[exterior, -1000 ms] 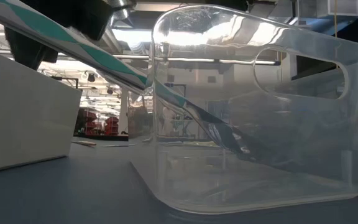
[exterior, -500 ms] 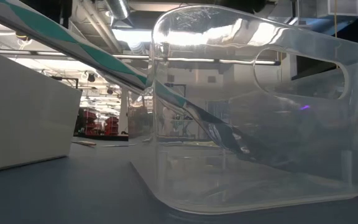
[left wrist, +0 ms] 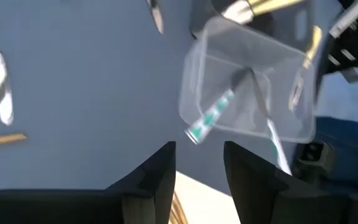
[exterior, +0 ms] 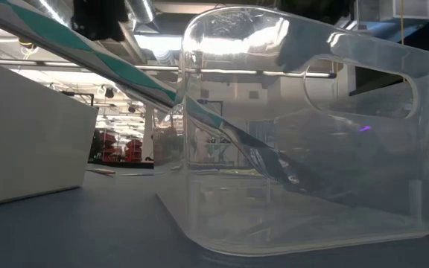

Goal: Sort silverware by color (type)
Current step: Put the yellow table knife into the black transparent bin

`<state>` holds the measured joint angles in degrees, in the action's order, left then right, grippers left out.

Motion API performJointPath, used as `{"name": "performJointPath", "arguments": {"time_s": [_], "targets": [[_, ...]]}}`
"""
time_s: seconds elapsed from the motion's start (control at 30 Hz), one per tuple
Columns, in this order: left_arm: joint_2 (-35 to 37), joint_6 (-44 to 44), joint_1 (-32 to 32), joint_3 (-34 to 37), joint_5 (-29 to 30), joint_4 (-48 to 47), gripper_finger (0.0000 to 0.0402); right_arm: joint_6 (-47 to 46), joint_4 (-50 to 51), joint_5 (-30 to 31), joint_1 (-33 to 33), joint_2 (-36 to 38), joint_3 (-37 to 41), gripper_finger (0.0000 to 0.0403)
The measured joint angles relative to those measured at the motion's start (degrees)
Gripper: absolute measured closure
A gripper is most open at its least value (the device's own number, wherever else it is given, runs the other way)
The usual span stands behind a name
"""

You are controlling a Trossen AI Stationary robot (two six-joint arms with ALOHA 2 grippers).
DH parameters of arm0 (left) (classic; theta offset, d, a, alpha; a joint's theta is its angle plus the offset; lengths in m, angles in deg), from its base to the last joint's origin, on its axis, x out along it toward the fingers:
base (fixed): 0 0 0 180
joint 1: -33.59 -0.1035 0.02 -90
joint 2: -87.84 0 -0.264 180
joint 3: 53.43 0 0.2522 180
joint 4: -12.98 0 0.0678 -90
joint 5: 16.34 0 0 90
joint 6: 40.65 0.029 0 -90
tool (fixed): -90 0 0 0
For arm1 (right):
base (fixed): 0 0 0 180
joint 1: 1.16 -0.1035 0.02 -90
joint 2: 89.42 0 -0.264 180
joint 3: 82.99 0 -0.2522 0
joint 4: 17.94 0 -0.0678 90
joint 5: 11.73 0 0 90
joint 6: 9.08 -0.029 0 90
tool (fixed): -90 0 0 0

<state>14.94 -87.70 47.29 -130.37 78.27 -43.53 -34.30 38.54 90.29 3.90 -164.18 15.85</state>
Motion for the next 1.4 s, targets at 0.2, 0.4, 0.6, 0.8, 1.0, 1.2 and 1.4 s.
{"name": "performJointPath", "arguments": {"time_s": [0.2, 0.4, 0.6, 0.8, 1.0, 1.2, 1.4], "targets": [[0.0, 6.8, -4.1, 0.0, 3.9, 0.0, 0.0272, -9.1, 4.8, 0.9, 0.2, -0.2, 0.0, 0.0239], [0.0, 14.1, -8.0, 0.0, 7.1, 0.0, 0.0272, -17.6, 5.7, 1.5, 0.2, -2.1, 0.0, 0.024], [0.0, 18.8, -11.0, 0.0, 8.6, 0.0, 0.0272, -23.4, 5.8, 1.1, 0.2, -6.8, 0.0, 0.024], [0.0, 19.4, -12.5, 0.0, 8.7, 0.0, 0.0272, -28.0, 5.9, 0.9, 0.2, -11.0, 0.0, 0.024], [0.0, 21.7, -12.6, 0.0, 8.6, 0.0, 0.0272, -33.1, 7.7, 0.8, 0.2, -14.9, 0.0, 0.024], [0.0, 22.2, -12.6, 0.0, 8.6, -0.1, 0.0272, -39.2, 9.8, 0.4, 0.2, -18.3, 0.0, 0.024], [0.0, 22.2, -12.6, 0.0, 8.6, -0.1, 0.0272, -44.8, 9.7, 0.3, 0.2, -21.1, 0.0, 0.024]]}}
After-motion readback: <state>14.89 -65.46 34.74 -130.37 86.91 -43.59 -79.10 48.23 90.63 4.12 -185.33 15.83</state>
